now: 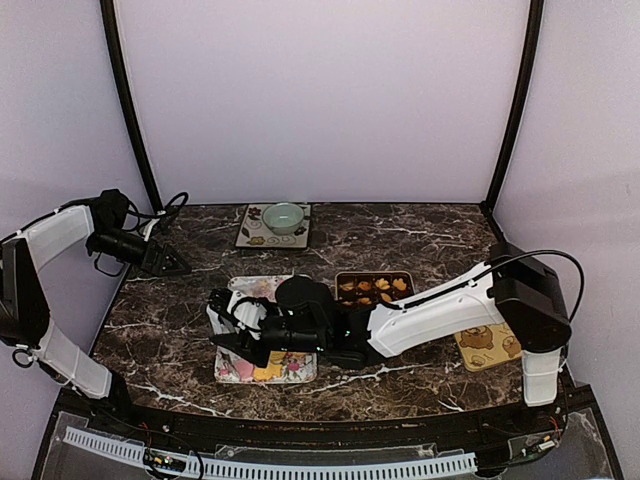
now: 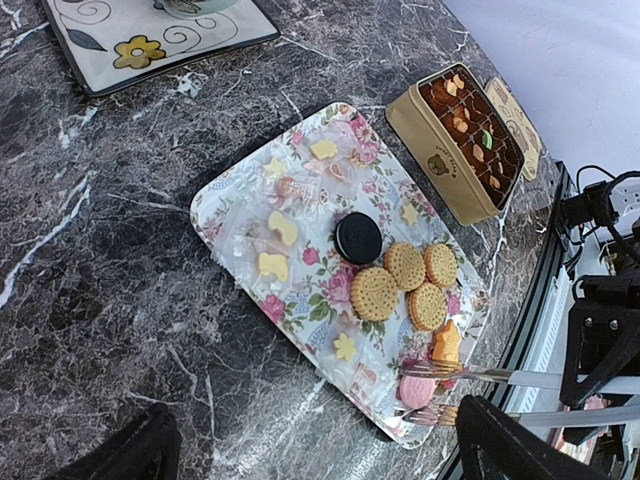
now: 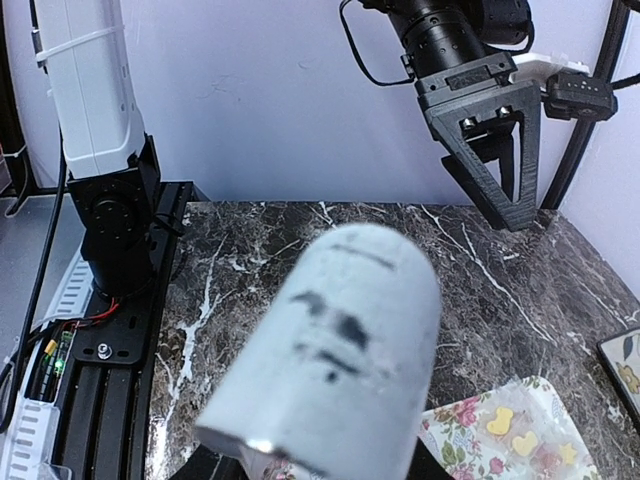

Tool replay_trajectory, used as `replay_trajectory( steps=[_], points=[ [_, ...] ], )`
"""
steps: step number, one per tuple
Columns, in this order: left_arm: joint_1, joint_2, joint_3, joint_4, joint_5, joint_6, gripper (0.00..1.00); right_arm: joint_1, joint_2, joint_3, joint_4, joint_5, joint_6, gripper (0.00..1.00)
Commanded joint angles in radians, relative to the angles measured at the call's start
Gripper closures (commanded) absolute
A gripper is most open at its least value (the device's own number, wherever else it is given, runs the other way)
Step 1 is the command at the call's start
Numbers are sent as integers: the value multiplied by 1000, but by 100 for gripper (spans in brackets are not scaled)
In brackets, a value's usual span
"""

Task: Pack the cookies
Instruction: Pick up the fake cookies from the plate, then place the fake cookies in the empty pocket of the box.

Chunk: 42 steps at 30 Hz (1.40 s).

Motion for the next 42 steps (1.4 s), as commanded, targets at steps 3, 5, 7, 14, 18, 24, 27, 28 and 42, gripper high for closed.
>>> replay_trajectory(
  steps=[3, 5, 7, 14, 18, 24, 27, 28, 42],
  points=[
    [7, -12, 7, -41, 22, 12, 1, 4, -59, -83, 10, 48, -5, 68],
    [8, -9, 13, -42, 24, 10, 1, 2, -72, -90, 25, 61, -2, 70],
    [8, -6, 16, -43, 26, 7, 1, 0, -86, -81, 32, 72, -5, 71],
    [8, -7, 18, -44, 24, 6, 1, -47, -155, -25, 78, 53, 37, 71],
    [8, -10, 18, -44, 23, 8, 1, -78, -220, -40, 106, 53, 64, 71],
    [8, 0, 23, -45, 29, 10, 1, -117, -368, -154, 72, 136, 34, 71],
    [8, 5, 25, -46, 32, 11, 1, -151, -504, -302, 56, 213, 25, 71],
    [8, 5, 25, -46, 35, 11, 1, -164, -544, -350, 50, 239, 24, 71],
    [7, 22, 17, -26, 56, 0, 1, -280, -1039, -761, -183, 509, 61, 70]
  ],
)
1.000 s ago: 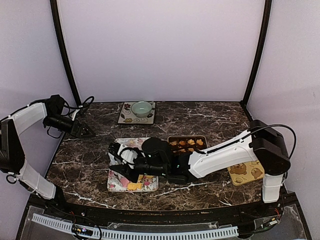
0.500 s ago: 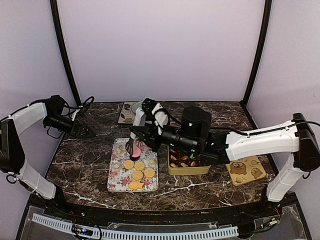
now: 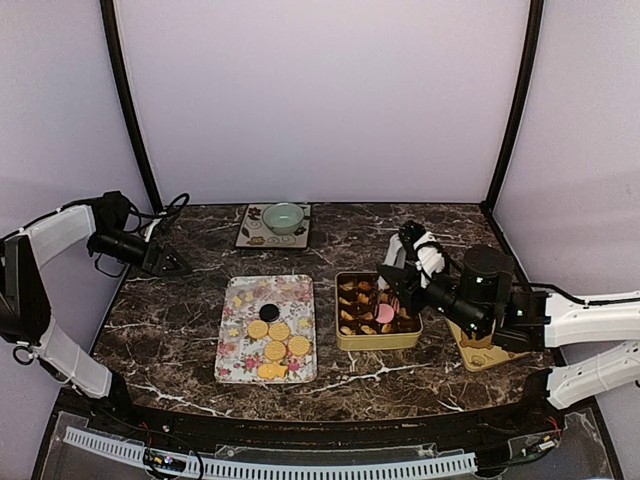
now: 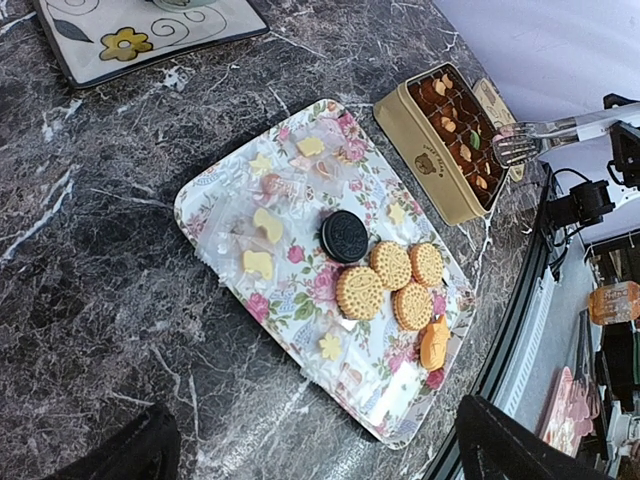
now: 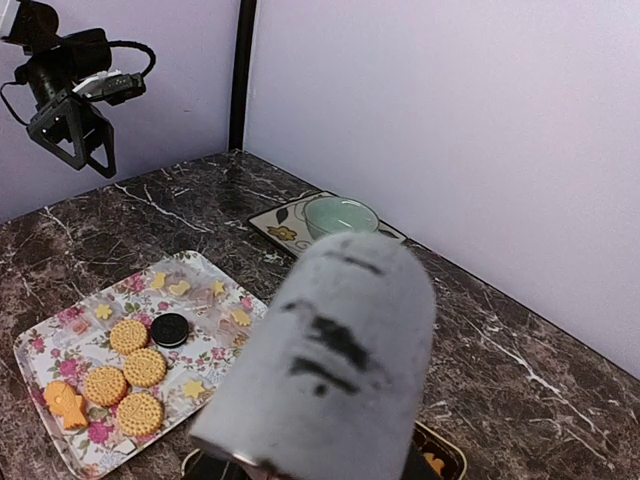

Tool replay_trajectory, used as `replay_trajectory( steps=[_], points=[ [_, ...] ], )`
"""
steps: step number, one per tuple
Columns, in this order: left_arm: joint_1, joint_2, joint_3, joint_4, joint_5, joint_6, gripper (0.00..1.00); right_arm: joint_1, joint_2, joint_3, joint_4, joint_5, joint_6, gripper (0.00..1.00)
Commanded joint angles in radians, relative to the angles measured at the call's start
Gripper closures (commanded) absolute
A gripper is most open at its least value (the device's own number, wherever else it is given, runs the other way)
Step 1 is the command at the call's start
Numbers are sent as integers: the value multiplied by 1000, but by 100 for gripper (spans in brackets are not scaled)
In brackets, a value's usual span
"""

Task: Pack the cookies
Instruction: Place the fake cookies in the empty pocket of the box, then pick up the fake cookies from the empty pocket of the box.

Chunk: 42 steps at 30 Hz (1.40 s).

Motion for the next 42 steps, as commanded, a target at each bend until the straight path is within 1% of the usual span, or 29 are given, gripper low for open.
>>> replay_trajectory(
  steps=[1, 4, 14, 16, 21, 28, 32, 36, 42],
  points=[
    [7, 7, 14, -4, 29, 0, 1, -33, -110, -53, -28, 91, 25, 70],
    [7, 12, 14, 1, 39, -4, 1, -53, -137, -71, -31, 97, 27, 69],
    [7, 3, 5, -6, 39, 11, 1, -89, -128, -107, -8, 100, 17, 67],
    [7, 3, 6, -7, 39, 12, 1, -94, -124, -111, -5, 101, 18, 66],
    [7, 1, 9, -3, 36, 9, 1, -97, -126, -121, -9, 99, 26, 59],
    [7, 4, 9, -3, 36, 10, 1, -97, -156, -100, -53, 77, 35, 57],
    [8, 0, 6, -5, 34, 15, 1, -97, -188, -87, -83, 70, 41, 58],
    [8, -3, 7, -4, 33, 15, 1, -98, -206, -83, -107, 74, 48, 65],
    [7, -3, 13, -5, 34, 12, 1, -99, -187, -82, -104, 84, 42, 73]
  ],
)
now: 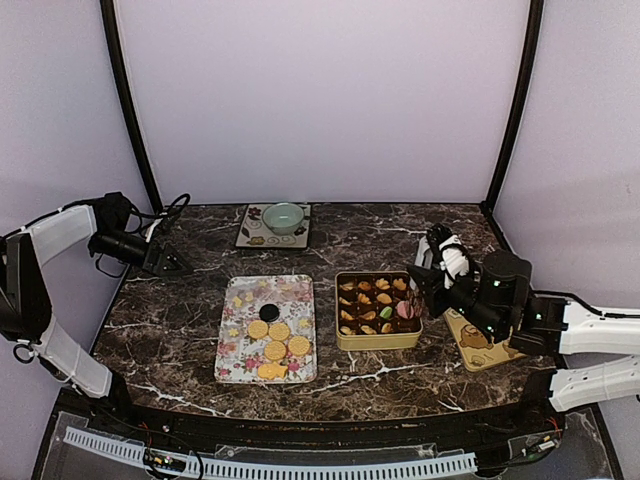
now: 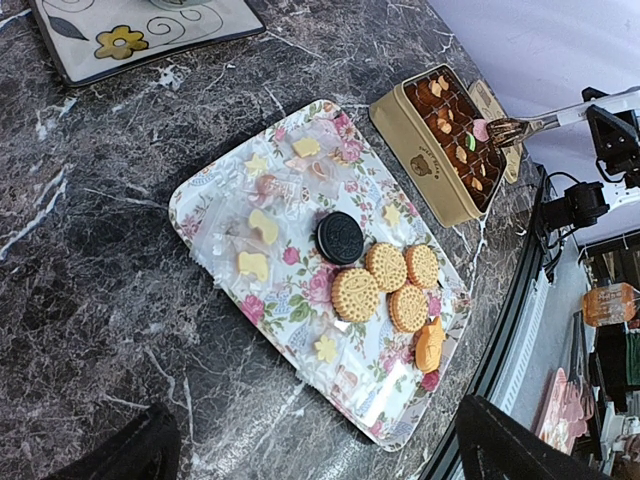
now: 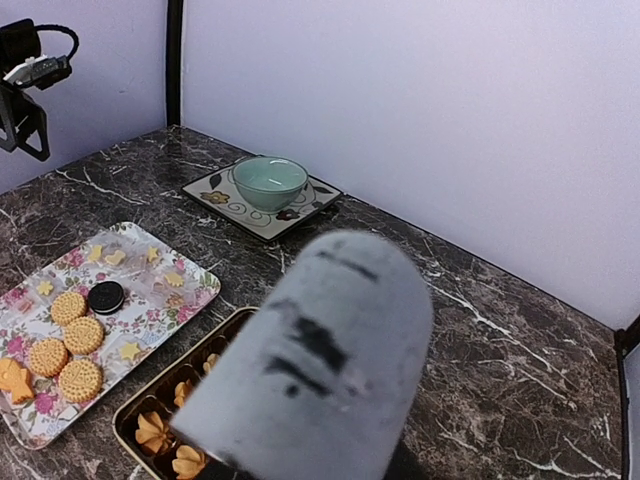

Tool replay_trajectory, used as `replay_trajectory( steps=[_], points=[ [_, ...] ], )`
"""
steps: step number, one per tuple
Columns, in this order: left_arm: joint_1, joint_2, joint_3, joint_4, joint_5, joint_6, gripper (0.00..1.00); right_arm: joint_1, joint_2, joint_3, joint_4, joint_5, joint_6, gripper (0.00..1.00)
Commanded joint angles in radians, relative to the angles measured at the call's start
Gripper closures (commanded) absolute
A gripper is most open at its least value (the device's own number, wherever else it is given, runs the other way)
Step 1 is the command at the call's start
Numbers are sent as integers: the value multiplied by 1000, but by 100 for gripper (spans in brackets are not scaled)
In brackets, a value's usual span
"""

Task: Pack the cookies
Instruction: Pick up the fake cookies from the empty pocket of the box.

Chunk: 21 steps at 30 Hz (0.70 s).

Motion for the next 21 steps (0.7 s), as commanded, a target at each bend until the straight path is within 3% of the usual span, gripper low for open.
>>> replay_trajectory(
  steps=[1, 16, 21],
  points=[
    [8, -18, 13, -7, 15, 16, 1, -6, 9, 27, 42, 11, -2, 74],
    [8, -18, 26, -15, 13, 16, 1, -46, 103, 79, 94, -74, -53, 77],
    [8, -15, 26, -15, 11, 17, 1, -52, 86, 111, 76, -127, -48, 90]
  ],
)
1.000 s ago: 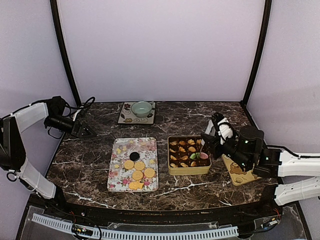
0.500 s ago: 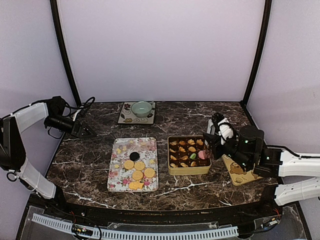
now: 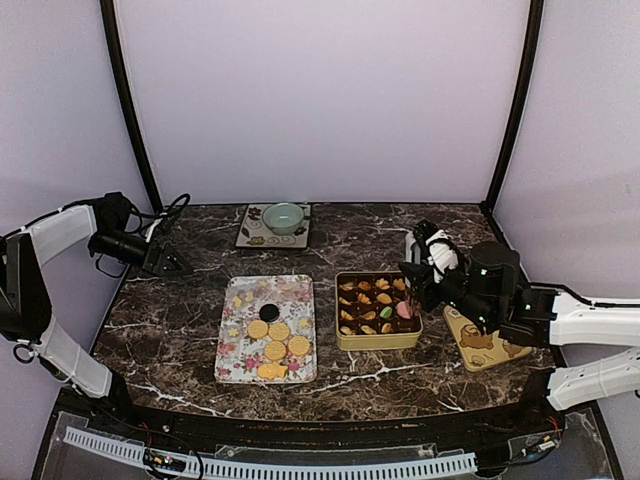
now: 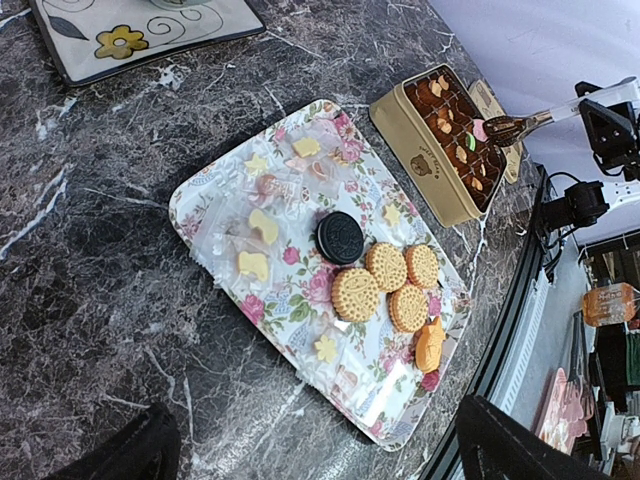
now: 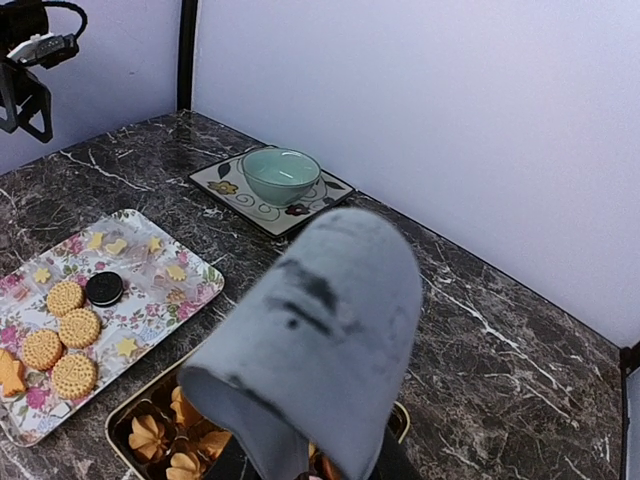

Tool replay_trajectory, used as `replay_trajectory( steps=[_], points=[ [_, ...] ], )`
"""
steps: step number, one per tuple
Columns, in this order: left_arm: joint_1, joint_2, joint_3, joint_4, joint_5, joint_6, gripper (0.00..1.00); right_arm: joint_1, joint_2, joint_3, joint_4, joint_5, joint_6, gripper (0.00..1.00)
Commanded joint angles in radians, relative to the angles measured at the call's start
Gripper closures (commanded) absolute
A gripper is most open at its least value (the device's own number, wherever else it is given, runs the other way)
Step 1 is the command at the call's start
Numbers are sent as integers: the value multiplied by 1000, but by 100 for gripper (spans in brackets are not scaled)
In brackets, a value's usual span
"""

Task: Pack the cookies
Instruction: Pick up the fake cookies from the empty pocket of the box.

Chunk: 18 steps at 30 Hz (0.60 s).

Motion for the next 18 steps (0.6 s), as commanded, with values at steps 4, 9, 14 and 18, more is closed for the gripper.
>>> replay_trajectory(
  steps=[4, 9, 14, 18],
  points=[
    [8, -11, 27, -12, 15, 14, 1, -11, -45, 124, 0, -107, -16, 96],
    [8, -12, 26, -12, 20, 10, 1, -12, -50, 189, -81, -149, -30, 98],
    [8, -14, 23, -12, 19, 11, 1, -12, -48, 182, -125, -133, -47, 88],
    [7, -10, 25, -11, 23, 7, 1, -69, -49, 152, -118, -215, -20, 73]
  ],
)
